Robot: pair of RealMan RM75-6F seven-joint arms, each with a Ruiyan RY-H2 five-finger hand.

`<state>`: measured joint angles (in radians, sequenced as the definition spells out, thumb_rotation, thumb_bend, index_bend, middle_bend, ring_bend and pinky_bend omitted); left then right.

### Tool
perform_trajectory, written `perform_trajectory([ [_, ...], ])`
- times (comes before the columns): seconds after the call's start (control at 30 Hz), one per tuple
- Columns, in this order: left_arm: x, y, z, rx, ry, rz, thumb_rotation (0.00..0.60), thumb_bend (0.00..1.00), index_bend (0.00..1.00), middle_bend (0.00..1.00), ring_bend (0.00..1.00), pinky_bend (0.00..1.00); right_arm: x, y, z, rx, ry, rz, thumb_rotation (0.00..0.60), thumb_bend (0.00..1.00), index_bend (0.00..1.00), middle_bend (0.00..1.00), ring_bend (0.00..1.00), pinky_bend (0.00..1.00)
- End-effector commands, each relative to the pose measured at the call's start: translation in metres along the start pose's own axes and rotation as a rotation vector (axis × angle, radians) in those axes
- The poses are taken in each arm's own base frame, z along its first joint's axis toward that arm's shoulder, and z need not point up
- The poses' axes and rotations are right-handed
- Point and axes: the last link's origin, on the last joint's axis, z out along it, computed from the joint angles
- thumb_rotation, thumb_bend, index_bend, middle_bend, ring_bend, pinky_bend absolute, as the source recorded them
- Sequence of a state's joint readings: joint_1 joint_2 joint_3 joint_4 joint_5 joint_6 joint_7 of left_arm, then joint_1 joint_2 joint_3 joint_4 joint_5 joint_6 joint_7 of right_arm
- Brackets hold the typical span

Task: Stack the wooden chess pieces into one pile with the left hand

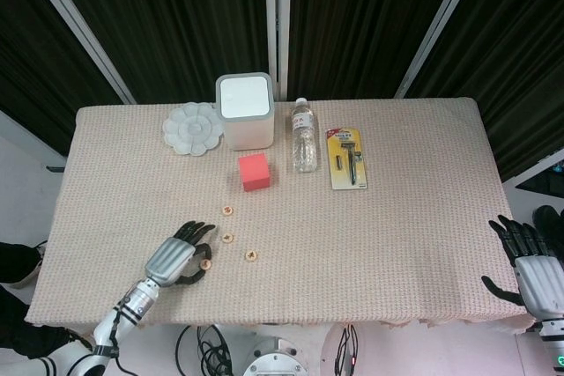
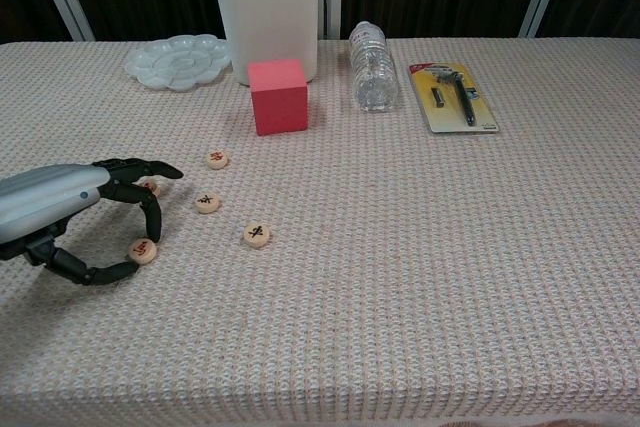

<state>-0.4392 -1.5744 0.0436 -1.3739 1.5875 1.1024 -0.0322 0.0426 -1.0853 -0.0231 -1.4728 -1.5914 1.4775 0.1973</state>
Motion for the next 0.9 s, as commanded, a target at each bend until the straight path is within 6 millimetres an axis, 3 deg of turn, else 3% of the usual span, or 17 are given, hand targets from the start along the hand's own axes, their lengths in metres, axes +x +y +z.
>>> perform_trajectory([
  [0.03,0.0,0.0,0.0,0.0,0.002,-0.003,0.6,0.31,0.5,0.06,0.0,0.0,0.0,0.0,0.0,0.0,0.0,0.001,0.6,0.16,0.0,0.0,0.0,0.0],
  [0.23,0.006,0.0,0.001,0.0,0.021,-0.002,0.6,0.31,0.51,0.06,0.0,0.0,0.0,0.001,-0.001,-0.003,0.001,0.001,0.6,0.16,0.0,0.0,0.0,0.0],
  [0.47,0.03,-0.002,0.019,0.012,0.067,0.021,0.6,0.31,0.51,0.06,0.0,0.0,-0.001,0.0,-0.001,0.001,-0.002,0.002,0.6,0.16,0.0,0.0,0.0,0.0],
  [0.9,0.031,-0.024,0.035,0.133,0.058,-0.039,0.6,0.32,0.5,0.07,0.0,0.0,-0.001,0.003,-0.003,-0.012,-0.002,0.003,0.6,0.16,0.0,0.0,0.0,0.0],
])
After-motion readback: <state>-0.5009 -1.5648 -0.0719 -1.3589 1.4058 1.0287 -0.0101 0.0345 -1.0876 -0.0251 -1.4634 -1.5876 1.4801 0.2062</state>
